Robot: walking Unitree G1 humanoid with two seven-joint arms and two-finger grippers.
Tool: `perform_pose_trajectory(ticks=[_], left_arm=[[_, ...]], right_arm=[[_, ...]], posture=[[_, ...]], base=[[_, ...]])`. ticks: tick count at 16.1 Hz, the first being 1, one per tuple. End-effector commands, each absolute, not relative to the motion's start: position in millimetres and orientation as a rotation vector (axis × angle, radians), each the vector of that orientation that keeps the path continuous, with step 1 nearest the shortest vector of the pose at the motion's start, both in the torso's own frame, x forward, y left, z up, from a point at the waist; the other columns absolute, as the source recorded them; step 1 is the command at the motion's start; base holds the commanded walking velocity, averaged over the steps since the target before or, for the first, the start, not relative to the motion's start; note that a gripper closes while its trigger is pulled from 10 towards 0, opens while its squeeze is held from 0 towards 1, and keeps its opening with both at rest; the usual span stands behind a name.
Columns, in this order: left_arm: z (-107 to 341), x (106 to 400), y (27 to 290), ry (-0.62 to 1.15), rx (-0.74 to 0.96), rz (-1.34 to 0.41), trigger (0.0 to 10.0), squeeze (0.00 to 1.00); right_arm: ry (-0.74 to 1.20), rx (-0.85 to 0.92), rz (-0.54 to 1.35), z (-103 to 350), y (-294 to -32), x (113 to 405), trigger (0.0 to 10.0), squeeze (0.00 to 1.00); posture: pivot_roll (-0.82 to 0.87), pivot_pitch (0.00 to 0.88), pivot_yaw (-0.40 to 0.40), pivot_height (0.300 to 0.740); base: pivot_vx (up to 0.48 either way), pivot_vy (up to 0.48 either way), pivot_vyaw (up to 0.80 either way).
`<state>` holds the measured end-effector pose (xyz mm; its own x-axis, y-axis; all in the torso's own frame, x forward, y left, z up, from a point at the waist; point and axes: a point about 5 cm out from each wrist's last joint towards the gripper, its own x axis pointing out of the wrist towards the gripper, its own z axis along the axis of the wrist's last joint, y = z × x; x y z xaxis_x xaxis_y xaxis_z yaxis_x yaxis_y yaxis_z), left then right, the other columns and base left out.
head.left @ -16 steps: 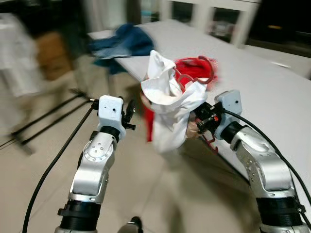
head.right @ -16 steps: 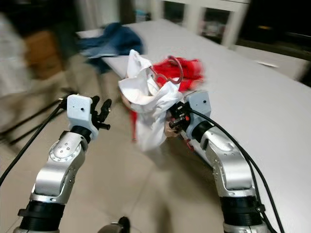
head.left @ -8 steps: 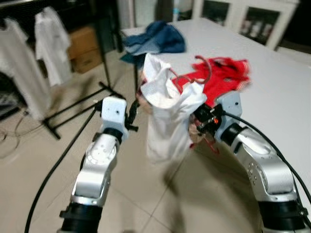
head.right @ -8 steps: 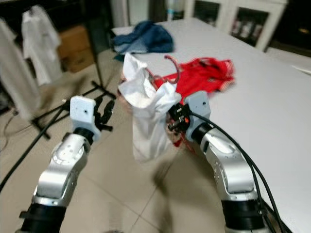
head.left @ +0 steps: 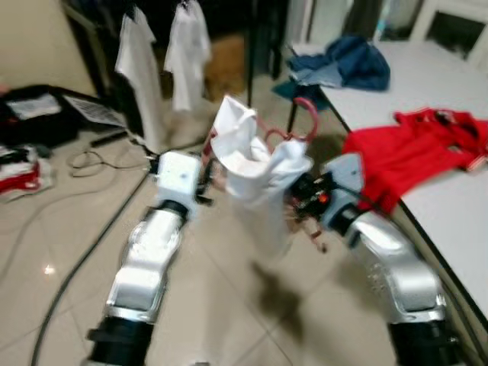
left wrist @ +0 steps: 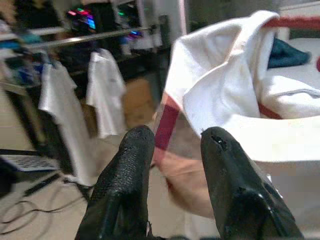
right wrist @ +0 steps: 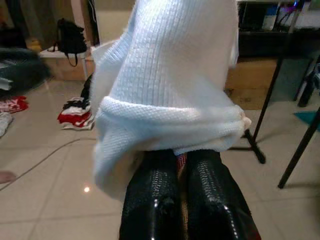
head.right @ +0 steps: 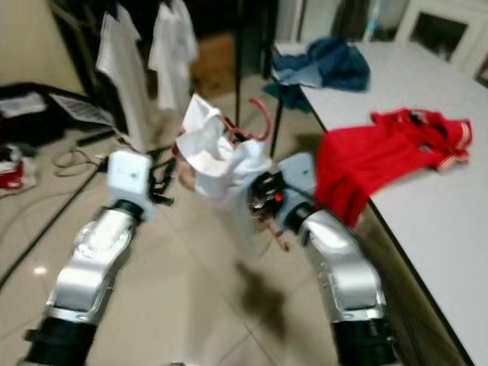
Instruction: Hang hanger
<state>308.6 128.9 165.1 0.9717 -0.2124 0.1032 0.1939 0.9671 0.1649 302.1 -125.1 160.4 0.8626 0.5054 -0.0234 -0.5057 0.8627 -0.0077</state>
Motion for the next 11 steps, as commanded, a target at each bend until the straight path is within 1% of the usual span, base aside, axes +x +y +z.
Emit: perform_pose_trajectory(ticks=[1,3,4,5,7,9,11], left_arm=[[159.6,306.1,117.1,-0.122,0.157,-0.253,10.0,0.0],[151.4,303.8,114.9,-0.128,0.154,-0.262,10.0,0.0],[145.0,302.6,114.6,-0.121,0.145,-0.262,10.0,0.0],[131.5,300.3,115.0,-0.099,0.121,-0.262,10.0,0.0],[91.7,294.4,122.3,0.007,0.126,-0.229,10.0,0.0],[73.2,288.6,124.7,0.053,0.106,-0.228,10.0,0.0],[52.2,285.5,131.4,0.101,0.18,-0.212,10.0,0.0]], right_arm=[[0.011,-0.051,0.45,149.6,-135.1,302.1,10.0,0.0],[0.021,0.007,0.397,130.5,-133.1,296.4,10.0,0.0],[0.04,0.006,0.379,118.1,-129.9,292.9,10.0,0.0],[0.084,-0.05,0.357,96.0,-126.4,289.4,10.0,0.0],[0.155,-0.086,0.25,62.3,-134.4,287.6,10.0,0.0],[0.162,-0.11,0.231,51.9,-136.1,284.7,10.0,0.0],[0.188,-0.162,0.236,38.4,-134.9,279.9,10.0,0.0]], posture=[[0.05,0.048,0.002,0.74],[0.05,0.047,-0.001,0.74],[0.05,0.046,-0.002,0.74],[0.06,0.045,-0.002,0.74],[0.06,0.044,-0.005,0.74],[0.06,0.047,-0.008,0.74],[0.07,0.053,-0.015,0.74]], base=[[0.0,0.0,0.0],[0.0,0.0,0.0],[0.0,0.0,0.0],[0.0,0.0,0.0],[0.0,0.0,0.0],[0.0,0.0,0.0],[0.0,0.0,0.0]])
